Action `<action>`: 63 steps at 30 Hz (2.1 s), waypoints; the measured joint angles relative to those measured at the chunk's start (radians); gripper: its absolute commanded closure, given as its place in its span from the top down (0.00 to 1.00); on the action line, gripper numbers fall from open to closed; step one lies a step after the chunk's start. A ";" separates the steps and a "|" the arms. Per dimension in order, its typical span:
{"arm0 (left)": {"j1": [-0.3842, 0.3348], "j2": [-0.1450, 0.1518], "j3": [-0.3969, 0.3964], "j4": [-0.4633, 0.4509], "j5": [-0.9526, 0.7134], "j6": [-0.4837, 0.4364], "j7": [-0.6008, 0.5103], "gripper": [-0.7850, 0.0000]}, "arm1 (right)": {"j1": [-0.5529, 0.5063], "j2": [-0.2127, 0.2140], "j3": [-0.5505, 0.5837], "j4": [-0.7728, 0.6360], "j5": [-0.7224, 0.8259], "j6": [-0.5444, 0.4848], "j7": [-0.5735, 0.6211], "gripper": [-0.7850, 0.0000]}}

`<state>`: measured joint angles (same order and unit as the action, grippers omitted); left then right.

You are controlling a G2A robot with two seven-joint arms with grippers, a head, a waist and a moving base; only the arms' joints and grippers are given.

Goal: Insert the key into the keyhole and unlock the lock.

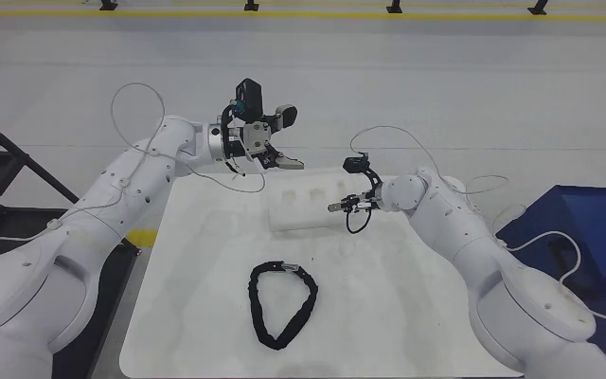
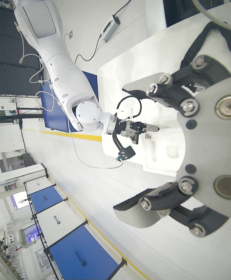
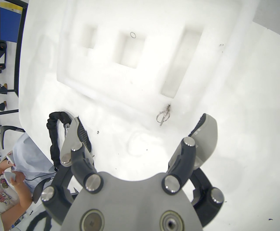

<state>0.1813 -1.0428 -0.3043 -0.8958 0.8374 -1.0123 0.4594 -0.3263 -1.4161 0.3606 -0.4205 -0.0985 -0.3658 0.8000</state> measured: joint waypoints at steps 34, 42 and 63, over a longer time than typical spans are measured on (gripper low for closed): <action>0.000 0.000 0.000 0.000 0.000 0.000 0.000 1.00 | -0.013 -0.029 -0.024 -0.092 -0.203 0.155 0.027 0.46; 0.000 0.000 0.000 0.000 0.000 0.000 0.000 1.00 | -0.009 -0.051 -0.016 -0.080 -0.244 0.198 0.033 0.34; 0.000 0.000 0.000 0.000 0.000 0.000 0.000 1.00 | -0.014 -0.106 0.018 0.029 -0.286 0.284 0.033 0.00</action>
<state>0.1813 -1.0428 -0.3043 -0.8958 0.8374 -1.0123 0.4594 -0.3398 -1.5221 0.3784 -0.3915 -0.3848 -0.0822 0.8327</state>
